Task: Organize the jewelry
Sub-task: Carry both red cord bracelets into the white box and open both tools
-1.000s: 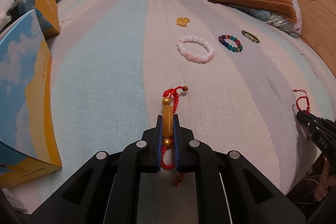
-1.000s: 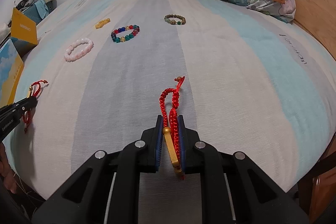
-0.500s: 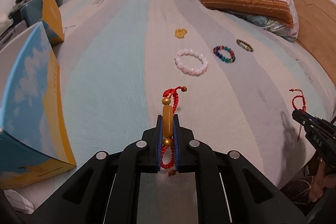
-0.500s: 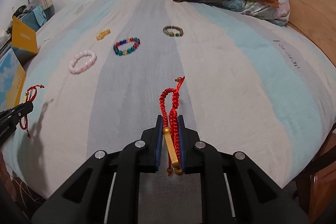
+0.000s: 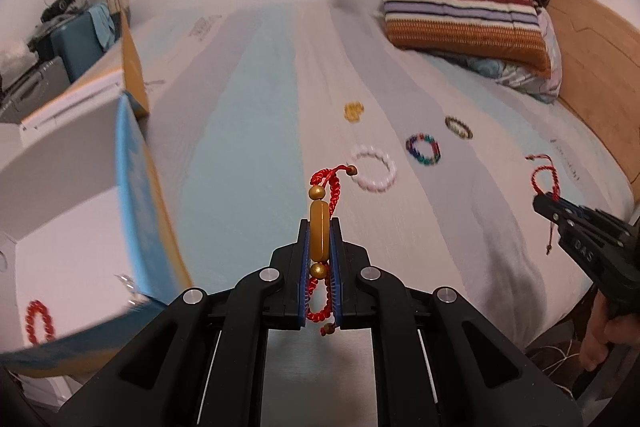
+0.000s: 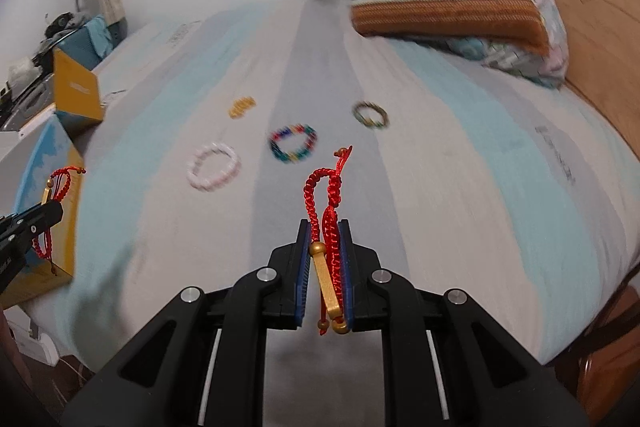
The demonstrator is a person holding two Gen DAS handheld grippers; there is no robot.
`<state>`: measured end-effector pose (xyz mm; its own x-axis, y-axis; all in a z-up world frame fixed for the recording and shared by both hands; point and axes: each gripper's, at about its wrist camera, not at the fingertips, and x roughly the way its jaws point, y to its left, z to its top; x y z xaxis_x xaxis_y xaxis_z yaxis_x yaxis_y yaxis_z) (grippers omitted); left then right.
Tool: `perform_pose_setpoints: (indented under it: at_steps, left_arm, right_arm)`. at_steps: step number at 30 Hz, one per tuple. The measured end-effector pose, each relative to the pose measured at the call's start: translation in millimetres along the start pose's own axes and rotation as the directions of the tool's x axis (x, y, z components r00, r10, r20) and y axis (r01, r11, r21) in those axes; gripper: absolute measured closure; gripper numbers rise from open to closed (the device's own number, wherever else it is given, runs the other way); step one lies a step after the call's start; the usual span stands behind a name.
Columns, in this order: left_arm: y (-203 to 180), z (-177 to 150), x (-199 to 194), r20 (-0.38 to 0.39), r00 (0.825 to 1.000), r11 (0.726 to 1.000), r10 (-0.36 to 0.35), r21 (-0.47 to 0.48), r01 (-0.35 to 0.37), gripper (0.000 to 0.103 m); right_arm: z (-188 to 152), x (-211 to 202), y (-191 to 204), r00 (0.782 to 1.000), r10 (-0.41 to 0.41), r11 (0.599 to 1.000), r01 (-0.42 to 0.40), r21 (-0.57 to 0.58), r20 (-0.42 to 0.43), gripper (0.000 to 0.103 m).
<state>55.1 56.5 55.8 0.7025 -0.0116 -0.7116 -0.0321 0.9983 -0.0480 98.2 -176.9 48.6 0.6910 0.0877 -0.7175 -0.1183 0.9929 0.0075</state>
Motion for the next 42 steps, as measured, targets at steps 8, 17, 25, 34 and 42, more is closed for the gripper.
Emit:
perform_pose_setpoints:
  at_steps: [8, 17, 25, 34, 42]
  left_arm:
    - [31.3, 17.8, -35.3, 0.05, 0.998, 0.999, 0.045, -0.008, -0.045, 0.095]
    - [94.5, 16.9, -65.0, 0.064, 0.988, 0.988, 0.137, -0.081, -0.132, 0.095]
    - [164.0, -4.3, -92.0, 0.054, 0.974, 0.961, 0.221, -0.179, -0.208, 0.095]
    - [231.7, -41.6, -98.1, -0.029, 0.953, 0.917, 0.303, -0.266, -0.299, 0.095]
    - [275.9, -70.6, -86.3, -0.119, 0.939, 0.884, 0.323, -0.315, -0.344, 0.095]
  right_arm:
    - [42.3, -23.4, 62.6, 0.997, 0.065, 0.996, -0.063, -0.064, 0.043, 0.091]
    - [62.9, -55.0, 179.6, 0.976, 0.193, 0.965, -0.171, -0.198, 0.102, 0.091]
    - [48.2, -65.4, 274.3, 0.951, 0.297, 0.916, -0.26, -0.307, 0.082, 0.091]
    - [12.3, -49.9, 357.3, 0.929, 0.369, 0.848, -0.349, -0.398, -0.029, 0.091]
    - [-12.4, -17.1, 396.7, 0.919, 0.362, 0.828, -0.393, -0.4, -0.153, 0.091]
